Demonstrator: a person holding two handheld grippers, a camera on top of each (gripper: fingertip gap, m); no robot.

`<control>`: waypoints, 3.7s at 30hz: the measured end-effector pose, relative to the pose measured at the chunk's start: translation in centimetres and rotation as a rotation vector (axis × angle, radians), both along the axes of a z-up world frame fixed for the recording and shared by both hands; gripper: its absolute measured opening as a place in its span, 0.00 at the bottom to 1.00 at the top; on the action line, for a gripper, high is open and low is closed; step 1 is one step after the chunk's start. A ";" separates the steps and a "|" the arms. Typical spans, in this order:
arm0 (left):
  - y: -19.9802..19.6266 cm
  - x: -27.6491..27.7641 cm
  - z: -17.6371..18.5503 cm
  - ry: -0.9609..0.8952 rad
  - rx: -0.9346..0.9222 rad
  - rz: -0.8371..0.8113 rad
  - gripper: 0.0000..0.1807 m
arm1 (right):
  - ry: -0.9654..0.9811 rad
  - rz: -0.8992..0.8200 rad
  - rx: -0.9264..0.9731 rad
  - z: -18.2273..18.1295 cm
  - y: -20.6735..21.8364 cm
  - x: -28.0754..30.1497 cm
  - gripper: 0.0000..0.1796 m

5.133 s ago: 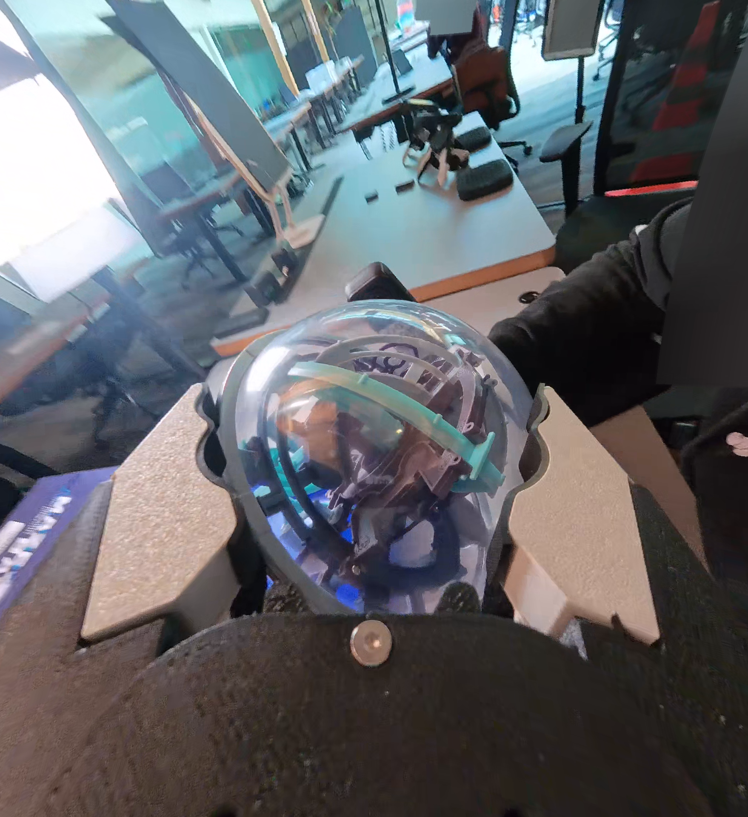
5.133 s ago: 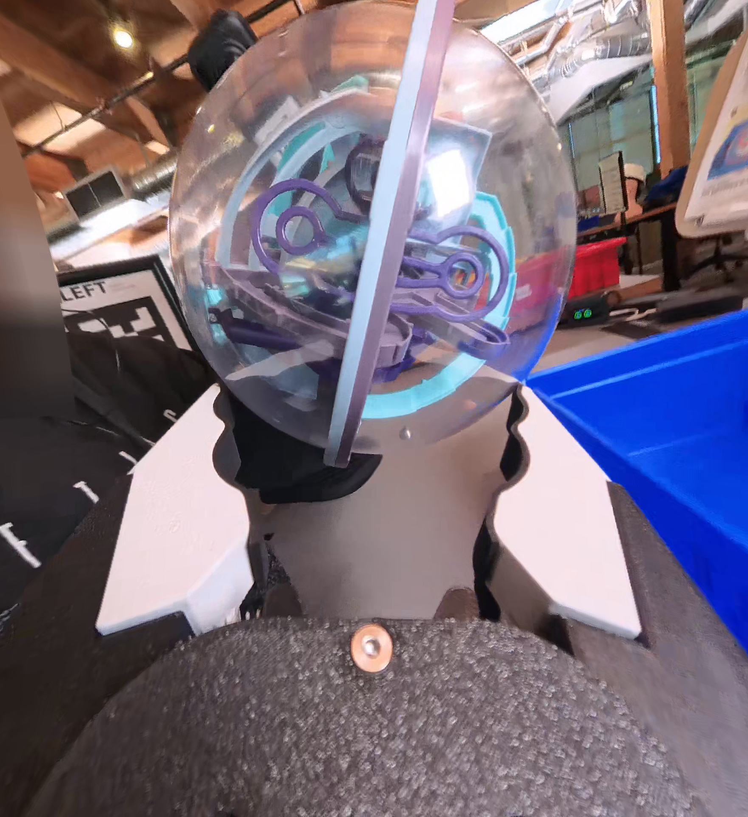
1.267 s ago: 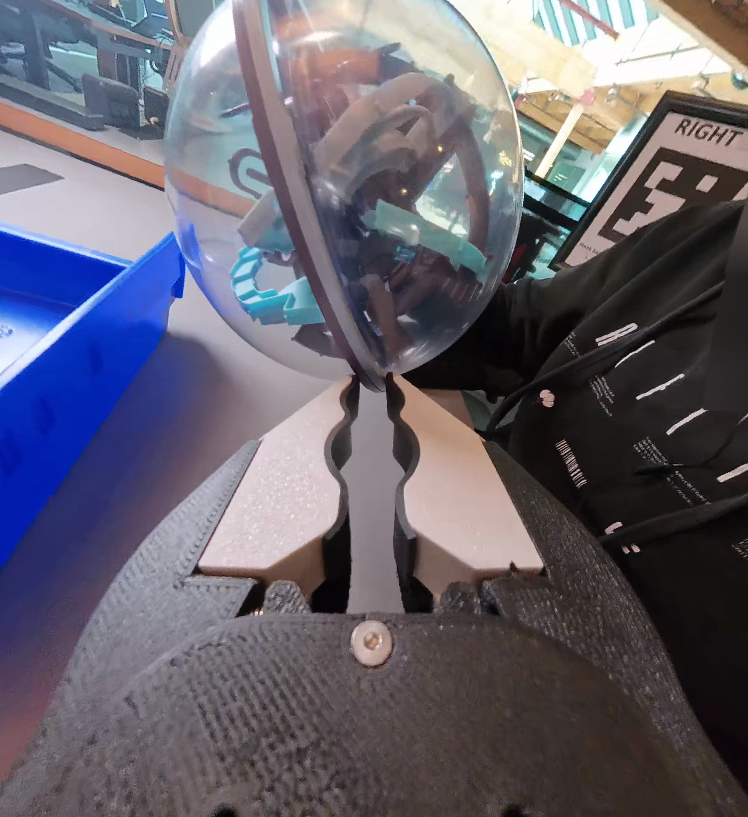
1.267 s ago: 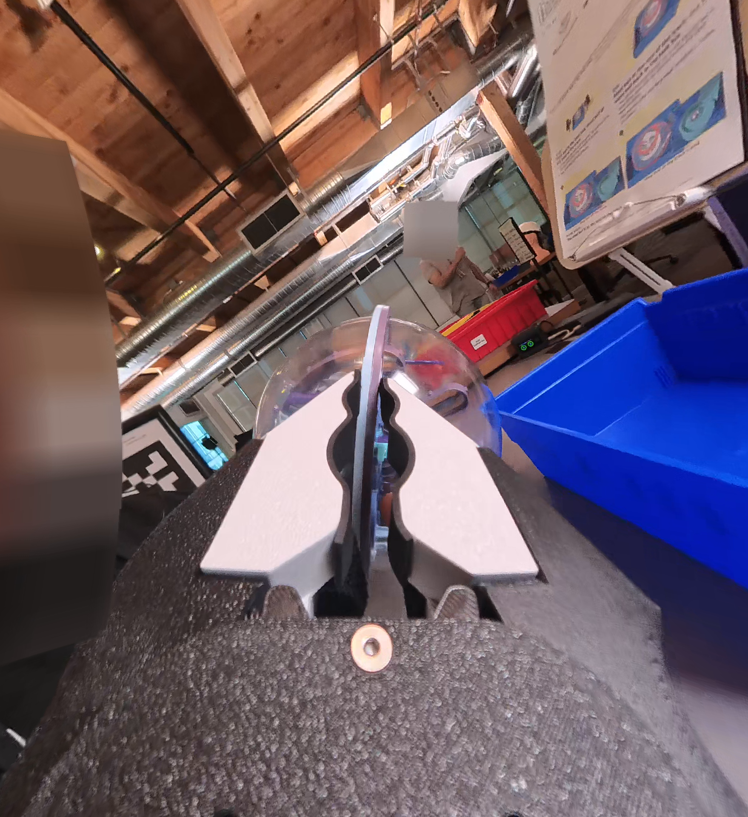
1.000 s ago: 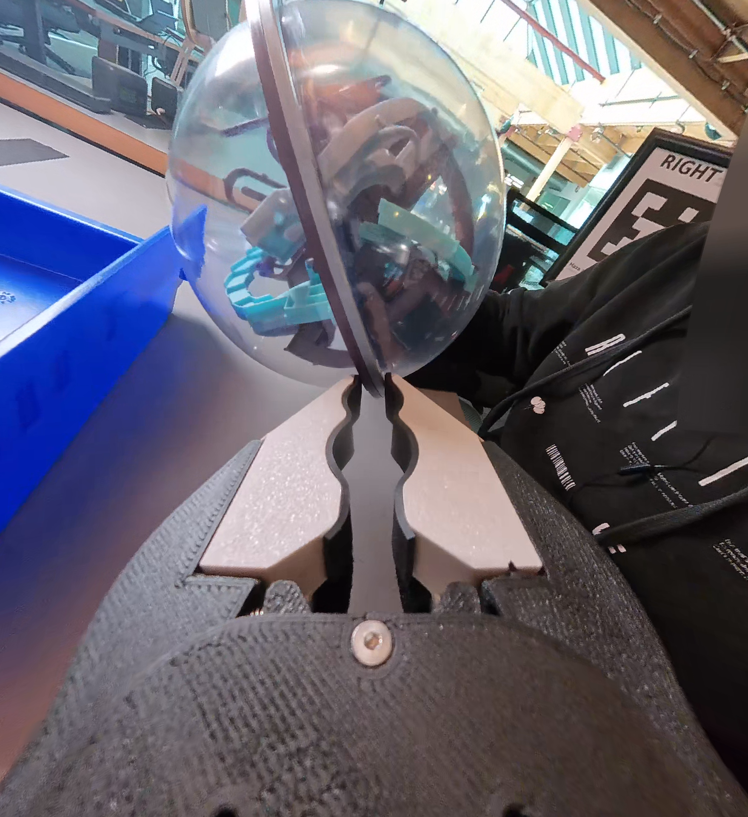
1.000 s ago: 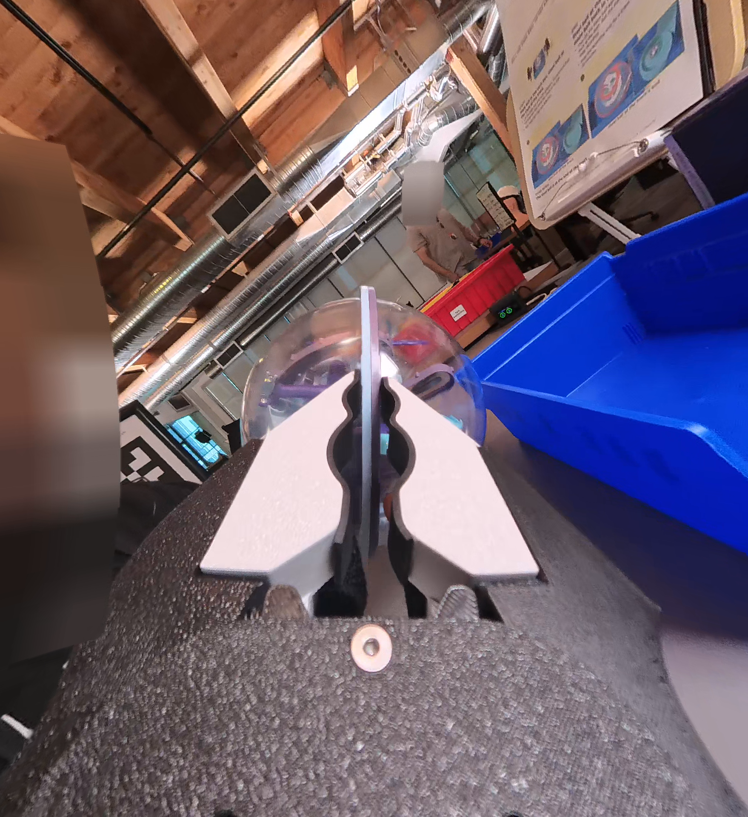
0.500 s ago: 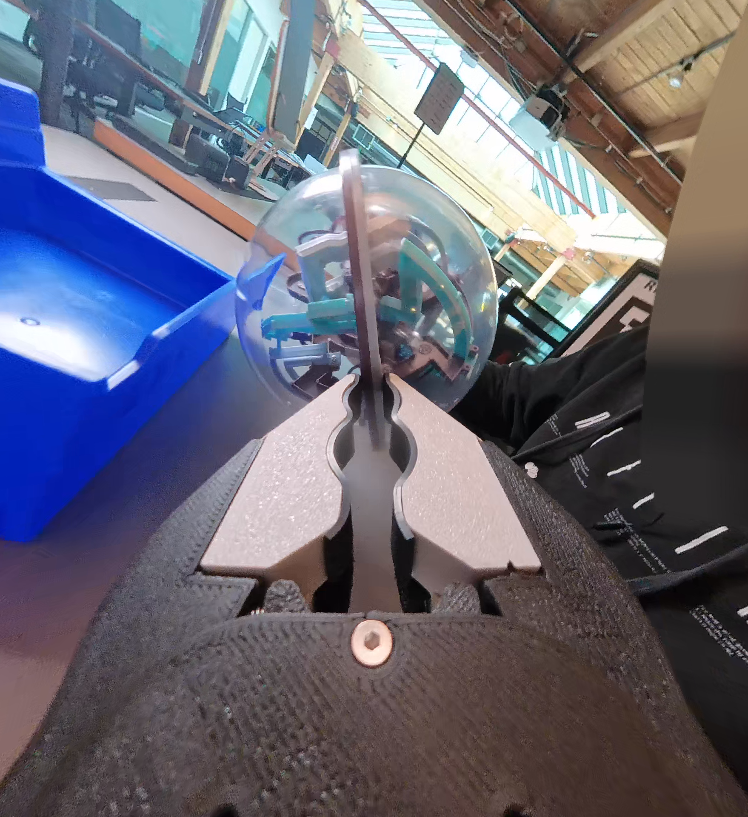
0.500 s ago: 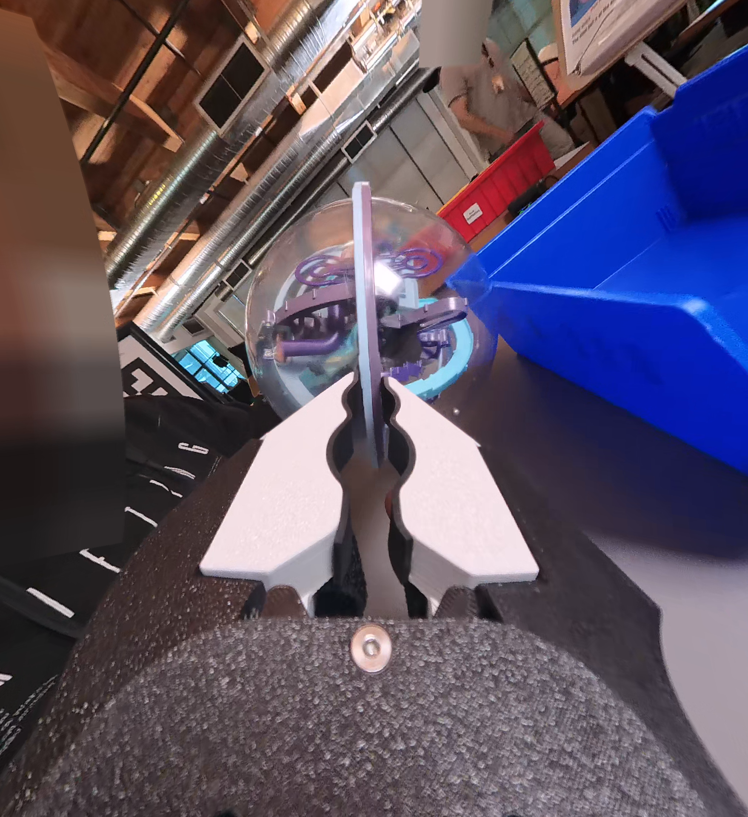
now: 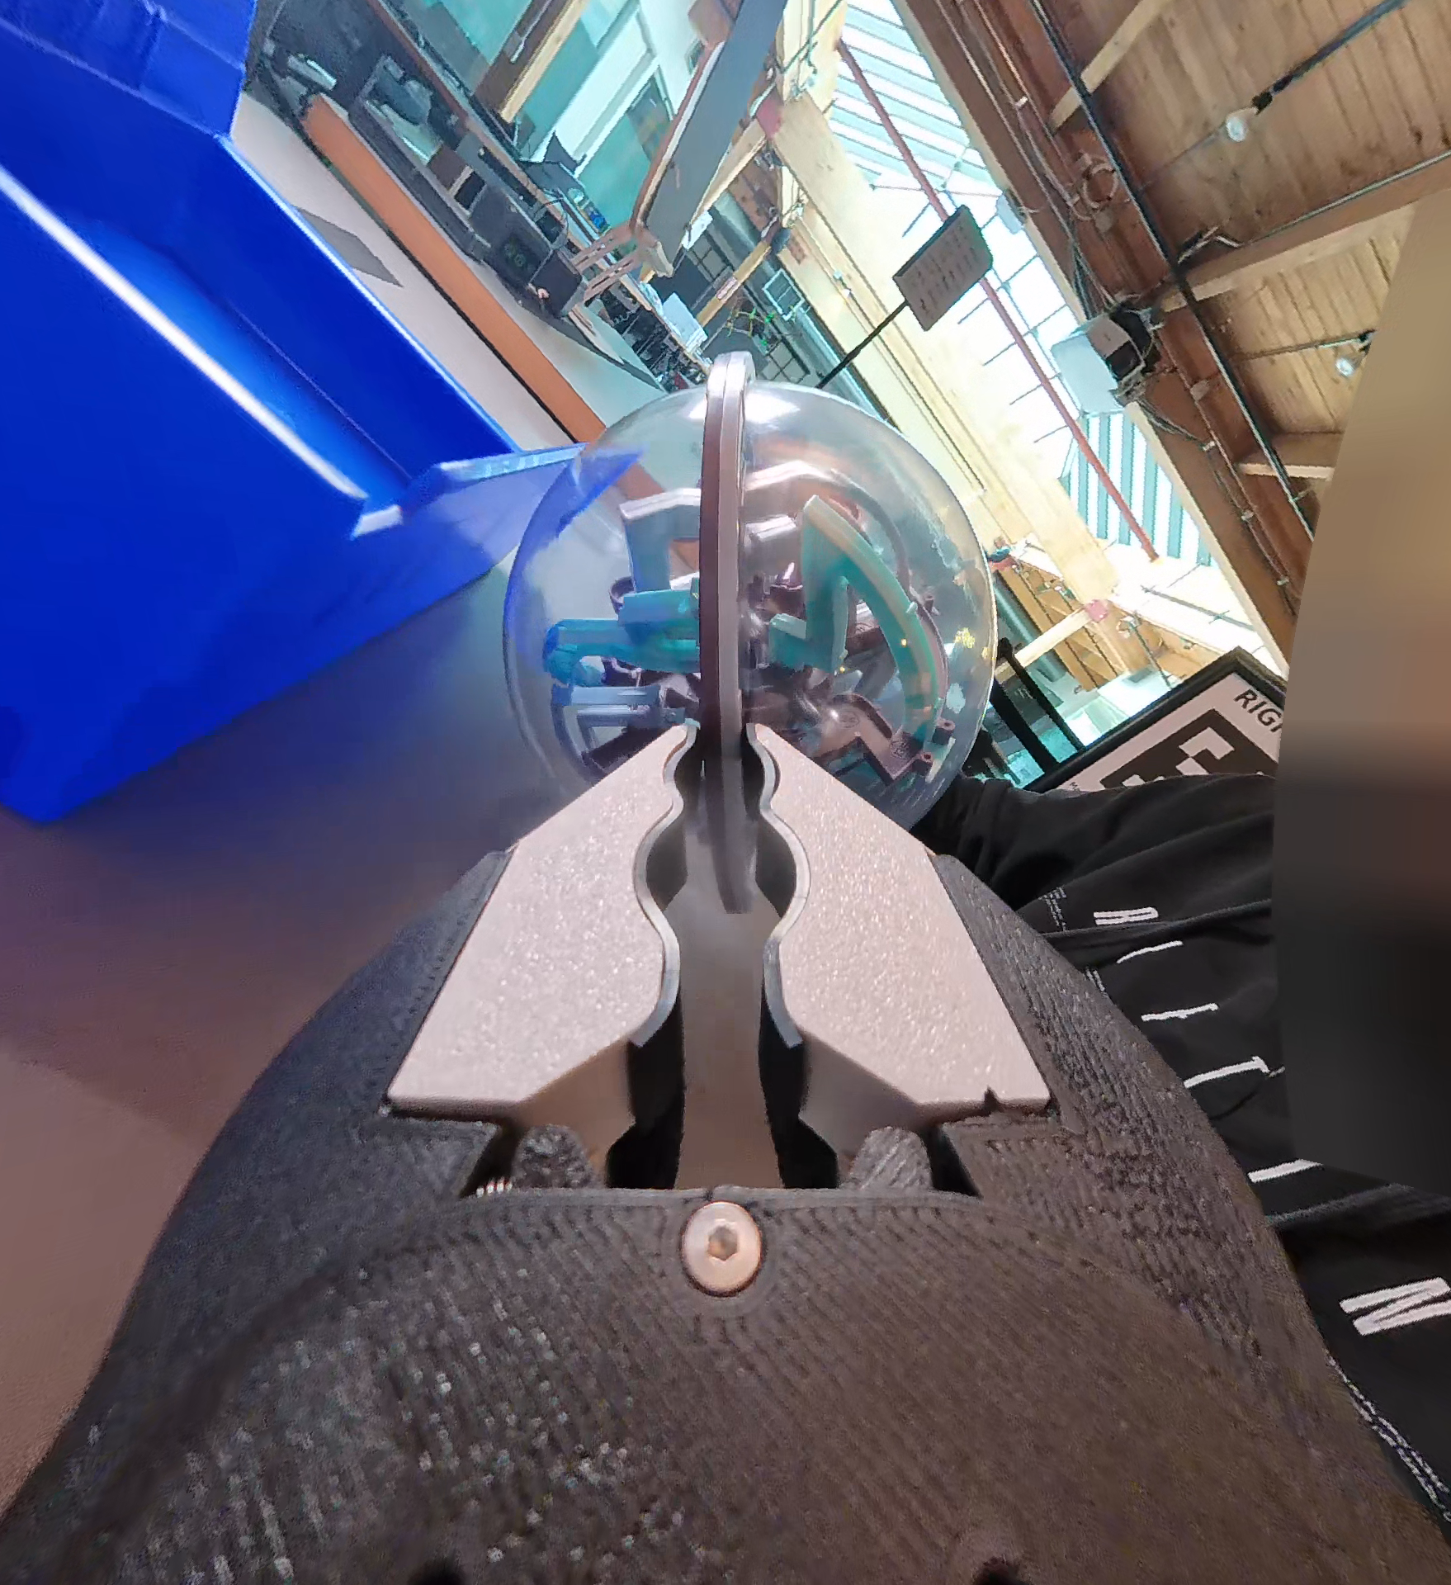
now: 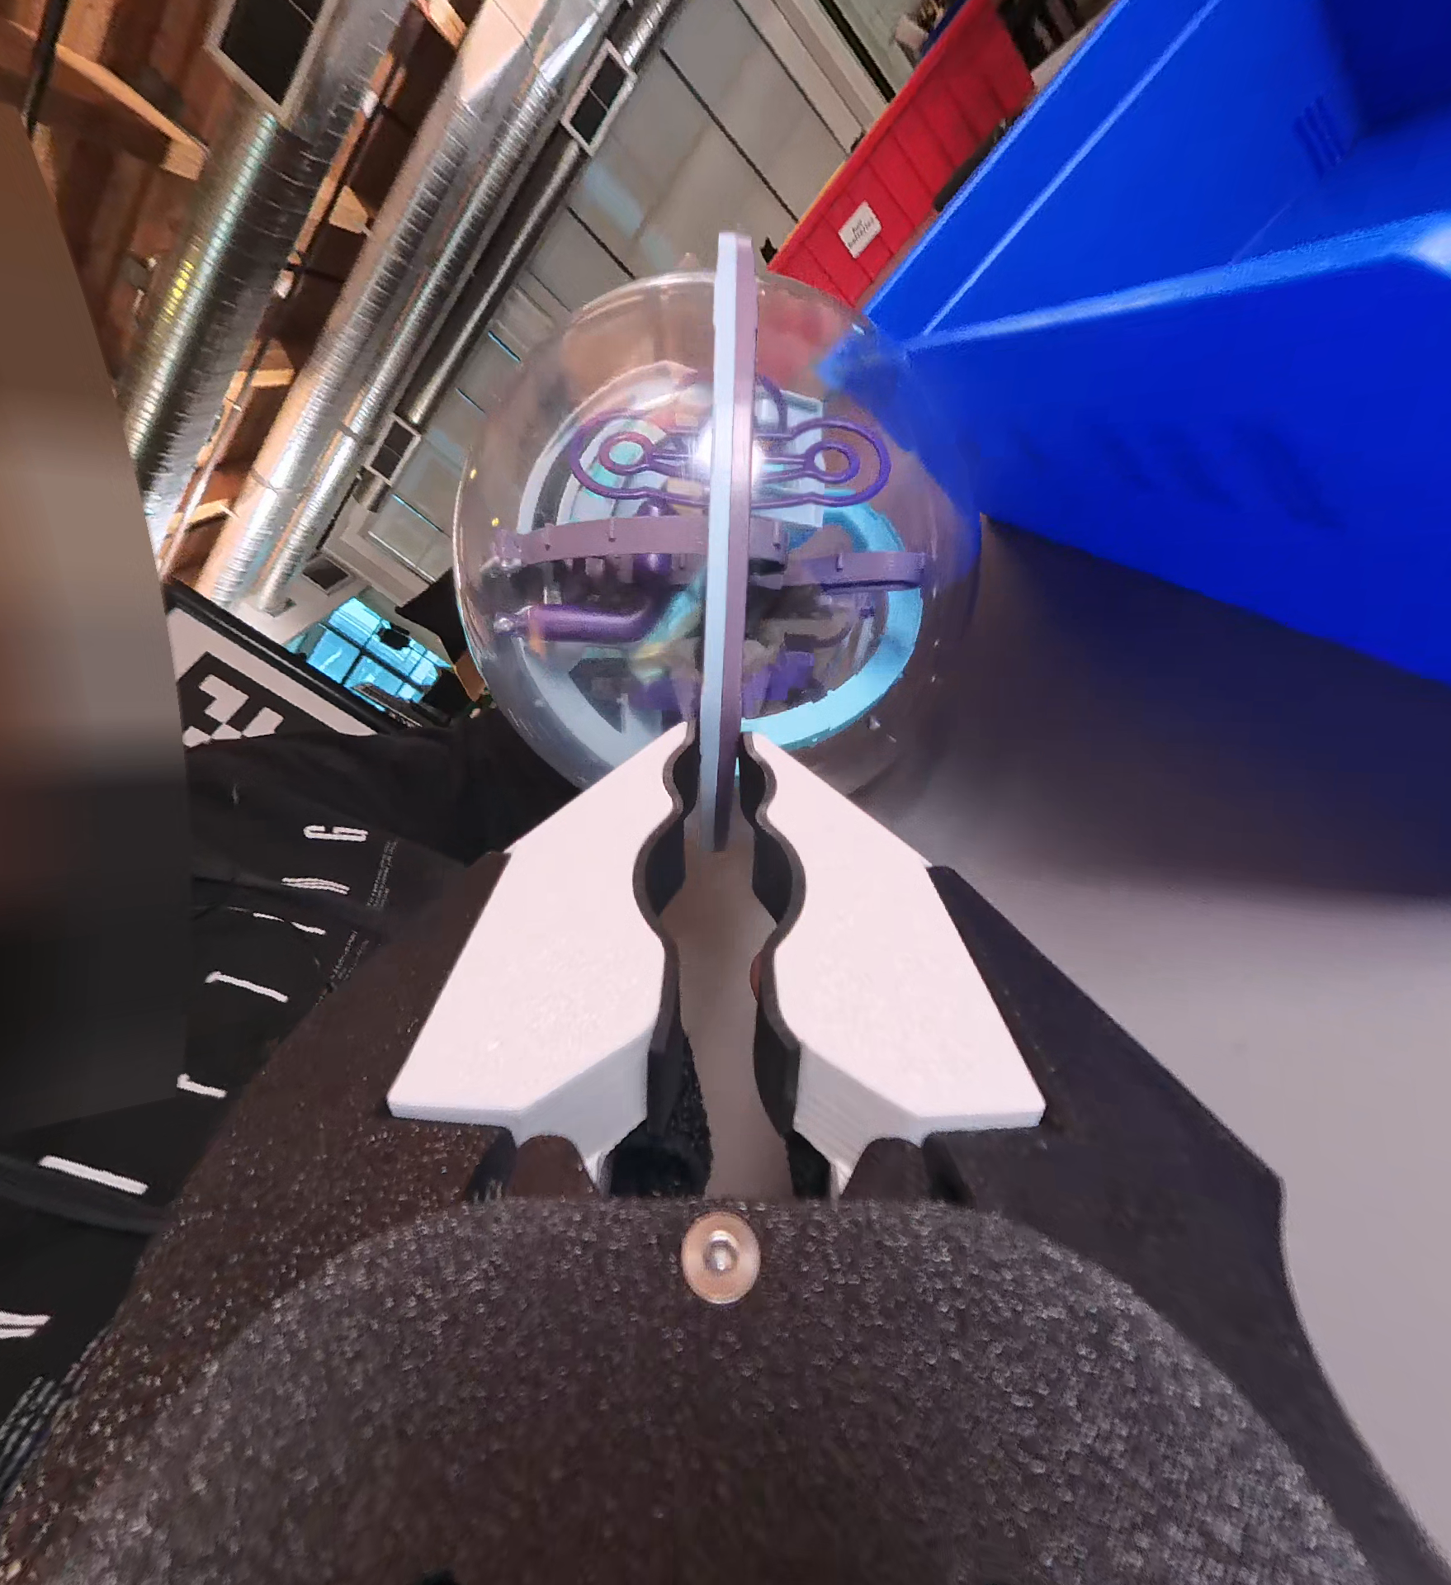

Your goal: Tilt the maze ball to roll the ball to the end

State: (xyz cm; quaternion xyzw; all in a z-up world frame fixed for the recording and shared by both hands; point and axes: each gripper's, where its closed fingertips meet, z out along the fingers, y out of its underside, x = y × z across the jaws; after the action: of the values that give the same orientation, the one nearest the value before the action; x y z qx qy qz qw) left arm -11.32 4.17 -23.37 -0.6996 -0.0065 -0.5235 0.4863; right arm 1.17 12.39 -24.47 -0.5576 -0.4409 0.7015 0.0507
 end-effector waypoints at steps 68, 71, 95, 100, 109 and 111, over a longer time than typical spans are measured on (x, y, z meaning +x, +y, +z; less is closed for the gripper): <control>-4.4 0.1 1.2 0.470 0.052 -0.018 0.32 | 0.092 0.084 0.852 -1.3 -3.5 0.8 0.17; -4.6 0.4 0.6 0.382 0.035 -0.075 0.26 | 0.045 0.119 0.711 -2.4 -4.0 0.1 0.21; -5.0 1.8 -0.1 0.455 0.242 -0.100 0.04 | 0.114 0.113 0.727 -2.3 -4.4 0.9 0.03; -4.5 1.7 1.5 0.454 0.300 -0.060 0.04 | 0.163 0.079 0.769 0.0 -3.9 1.0 0.03; -2.9 1.7 7.7 0.514 0.482 0.020 0.04 | 0.277 -0.008 0.982 9.2 -2.0 1.1 0.03; -2.7 1.6 9.5 0.512 0.533 0.038 0.04 | 0.295 -0.019 1.034 11.1 -2.0 1.2 0.04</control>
State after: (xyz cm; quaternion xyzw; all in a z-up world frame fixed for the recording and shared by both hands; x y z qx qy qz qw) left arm -9.69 1.51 -13.84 -0.6565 0.2392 -0.3056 0.6469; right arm 2.35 10.42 -13.40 -0.3596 -0.7120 0.4631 0.3865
